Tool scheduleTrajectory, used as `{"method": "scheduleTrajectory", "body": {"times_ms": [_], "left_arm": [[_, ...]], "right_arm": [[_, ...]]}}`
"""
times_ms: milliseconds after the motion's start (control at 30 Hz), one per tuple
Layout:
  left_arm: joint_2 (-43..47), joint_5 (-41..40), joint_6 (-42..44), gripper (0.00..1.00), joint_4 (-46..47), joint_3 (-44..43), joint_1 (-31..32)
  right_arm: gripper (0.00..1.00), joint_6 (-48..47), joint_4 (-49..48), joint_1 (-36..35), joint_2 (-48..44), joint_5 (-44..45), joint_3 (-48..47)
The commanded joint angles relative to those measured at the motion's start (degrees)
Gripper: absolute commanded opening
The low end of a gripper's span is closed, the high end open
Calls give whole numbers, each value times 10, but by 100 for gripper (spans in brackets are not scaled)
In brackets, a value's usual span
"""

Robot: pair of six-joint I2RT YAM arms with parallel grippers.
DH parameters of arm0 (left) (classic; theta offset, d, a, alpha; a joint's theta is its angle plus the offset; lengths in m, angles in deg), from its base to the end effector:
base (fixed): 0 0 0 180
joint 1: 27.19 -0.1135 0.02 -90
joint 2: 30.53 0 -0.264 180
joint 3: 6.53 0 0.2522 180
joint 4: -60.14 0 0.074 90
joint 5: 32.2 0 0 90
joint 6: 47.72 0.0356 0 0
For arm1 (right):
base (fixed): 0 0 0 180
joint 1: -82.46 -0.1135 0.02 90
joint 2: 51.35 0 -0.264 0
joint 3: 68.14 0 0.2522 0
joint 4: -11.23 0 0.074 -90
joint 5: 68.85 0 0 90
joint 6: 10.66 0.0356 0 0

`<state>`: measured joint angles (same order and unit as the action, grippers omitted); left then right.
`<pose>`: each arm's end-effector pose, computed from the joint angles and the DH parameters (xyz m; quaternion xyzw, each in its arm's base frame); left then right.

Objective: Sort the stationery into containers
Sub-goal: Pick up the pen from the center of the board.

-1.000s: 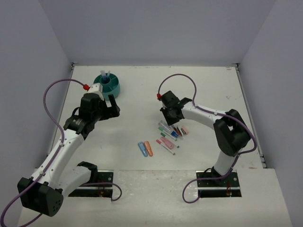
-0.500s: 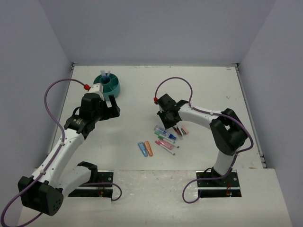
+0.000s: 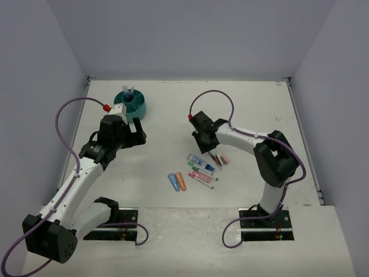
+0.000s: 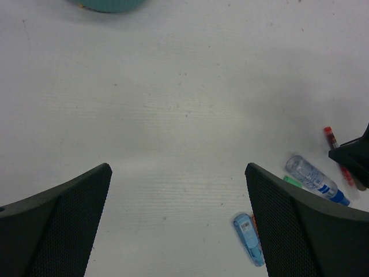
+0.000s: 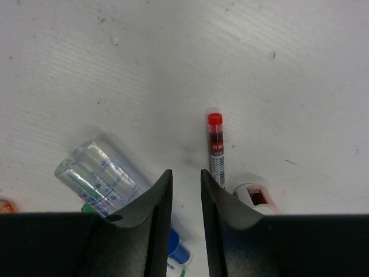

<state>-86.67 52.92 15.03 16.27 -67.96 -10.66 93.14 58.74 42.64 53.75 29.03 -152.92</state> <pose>0.2018 -0.0567 0.2877 -0.1025 0.8945 -0.1260 0.4165 0.2846 0.2310 0.1796 -0.2075 0.9569 0.0263 0.2016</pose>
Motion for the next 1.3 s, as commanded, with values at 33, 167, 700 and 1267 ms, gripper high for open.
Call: {"method": "scheduleTrajectory", "body": {"times_ms": [33,167,700,1267], "left_arm": [[6,4,19,100,4,4,3],[5,8,19,100,4,4,3],[8,10,21,100,5,5,5],[8,34,14,100,17,5,6]], "right_arm": [[32,4,14,9,5,37,-23],[33,0,14,19,15,36,-27],[15,-24,15,24,71,7,-55],[0,-12,6,24,-49,50,-118]]}}
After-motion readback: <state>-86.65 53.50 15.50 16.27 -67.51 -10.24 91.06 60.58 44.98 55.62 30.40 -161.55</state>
